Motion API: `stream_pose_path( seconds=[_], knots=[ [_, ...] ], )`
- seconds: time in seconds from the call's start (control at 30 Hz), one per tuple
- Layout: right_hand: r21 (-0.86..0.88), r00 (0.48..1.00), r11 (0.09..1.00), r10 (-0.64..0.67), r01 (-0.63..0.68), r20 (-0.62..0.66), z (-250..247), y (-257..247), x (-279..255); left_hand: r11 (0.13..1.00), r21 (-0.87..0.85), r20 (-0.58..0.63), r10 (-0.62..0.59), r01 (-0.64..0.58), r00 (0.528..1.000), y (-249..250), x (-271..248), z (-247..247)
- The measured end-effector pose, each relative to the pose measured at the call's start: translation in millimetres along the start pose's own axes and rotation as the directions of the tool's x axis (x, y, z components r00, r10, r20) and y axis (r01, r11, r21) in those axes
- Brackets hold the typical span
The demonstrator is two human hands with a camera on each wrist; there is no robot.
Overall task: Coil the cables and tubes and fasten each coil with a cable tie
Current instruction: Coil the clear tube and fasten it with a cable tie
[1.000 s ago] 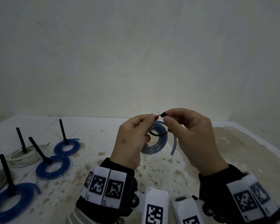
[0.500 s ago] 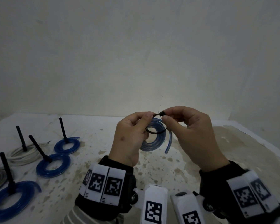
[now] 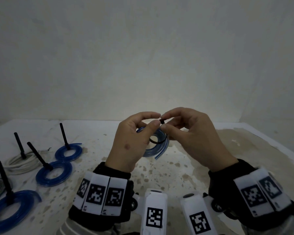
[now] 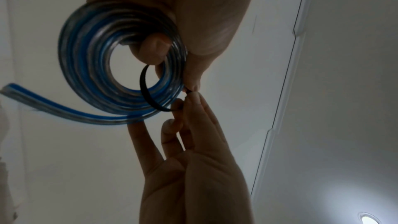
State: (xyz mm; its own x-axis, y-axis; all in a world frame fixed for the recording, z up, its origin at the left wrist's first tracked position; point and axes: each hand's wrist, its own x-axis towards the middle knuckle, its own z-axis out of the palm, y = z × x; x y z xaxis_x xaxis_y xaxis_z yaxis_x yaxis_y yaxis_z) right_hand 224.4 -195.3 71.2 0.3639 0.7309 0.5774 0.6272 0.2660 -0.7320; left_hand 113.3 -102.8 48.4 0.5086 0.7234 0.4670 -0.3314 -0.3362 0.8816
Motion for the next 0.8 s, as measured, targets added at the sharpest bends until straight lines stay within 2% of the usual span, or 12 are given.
stream_pose_path(
  seconds=[0.1, 0.17, 0.33, 0.5, 0.73, 0.8],
  knots=[
    [0.107, 0.996, 0.993, 0.05, -0.058, 0.076, -4.5, -0.6, 1.5, 0.998, -0.054, -0.001, -0.038, 0.038, 0.999, -3.1, -0.8, -0.5],
    [0.1, 0.995, 0.994, 0.041, -0.05, 0.086, -7.6, -1.8, 2.6, 0.994, -0.087, 0.017, -0.057, 0.058, 0.998, -3.5, -4.1, 1.8],
    [0.001, 0.99, 1.0, -0.012, 0.012, 0.138, -10.8, -11.0, 6.4, 0.994, -0.104, 0.088, -0.022, 0.031, 0.996, 2.4, -6.2, 1.1],
    [-0.226, 0.972, 0.948, -0.198, 0.223, 0.129, -13.6, -17.6, 12.6, 0.996, -0.07, 0.047, -0.058, 0.062, 0.997, 10.6, -6.6, 2.4],
    [-0.27, 0.974, 0.937, -0.196, 0.221, 0.116, -18.8, -26.0, 12.7, 0.985, -0.093, 0.067, -0.142, 0.148, 0.988, 20.8, -3.7, 5.9],
    [-0.266, 0.979, 0.942, -0.19, 0.203, 0.074, -23.9, -30.0, 15.7, 0.983, -0.08, 0.042, -0.161, 0.164, 0.986, 19.2, -3.3, 5.3]
  ],
)
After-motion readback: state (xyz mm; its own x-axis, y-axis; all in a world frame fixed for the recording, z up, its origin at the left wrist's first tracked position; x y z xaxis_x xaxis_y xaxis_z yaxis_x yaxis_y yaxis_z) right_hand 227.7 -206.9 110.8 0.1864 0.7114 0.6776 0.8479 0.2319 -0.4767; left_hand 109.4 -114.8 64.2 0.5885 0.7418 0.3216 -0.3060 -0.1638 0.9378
